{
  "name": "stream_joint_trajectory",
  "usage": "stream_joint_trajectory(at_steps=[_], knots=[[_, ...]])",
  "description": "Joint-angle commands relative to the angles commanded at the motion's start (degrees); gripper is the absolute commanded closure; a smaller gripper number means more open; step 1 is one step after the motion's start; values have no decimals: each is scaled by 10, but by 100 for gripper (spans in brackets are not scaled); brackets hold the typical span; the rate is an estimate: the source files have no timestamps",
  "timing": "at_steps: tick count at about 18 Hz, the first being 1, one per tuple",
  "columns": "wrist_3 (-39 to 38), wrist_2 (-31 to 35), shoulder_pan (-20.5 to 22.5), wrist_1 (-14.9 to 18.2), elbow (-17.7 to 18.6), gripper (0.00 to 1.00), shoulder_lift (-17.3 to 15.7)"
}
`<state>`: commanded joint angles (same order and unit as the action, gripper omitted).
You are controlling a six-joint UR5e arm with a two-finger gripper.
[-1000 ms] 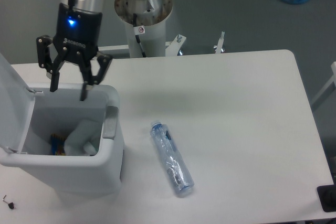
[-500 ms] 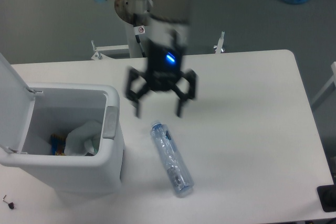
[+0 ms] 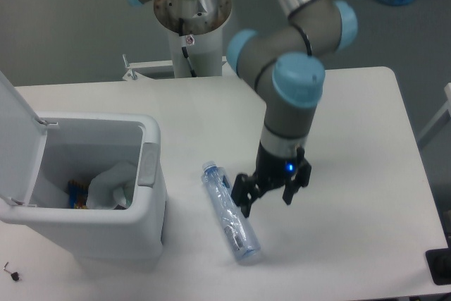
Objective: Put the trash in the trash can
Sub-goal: 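Move the open gripper down over the clear plastic water bottle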
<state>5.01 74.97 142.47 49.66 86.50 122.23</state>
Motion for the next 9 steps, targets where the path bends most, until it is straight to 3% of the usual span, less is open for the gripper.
stream_joint_trajectory(at_steps=[2,9], knots=[[-6,23,-9,4,-19,0,19],[-16,52,-37,1,-32,0,58]])
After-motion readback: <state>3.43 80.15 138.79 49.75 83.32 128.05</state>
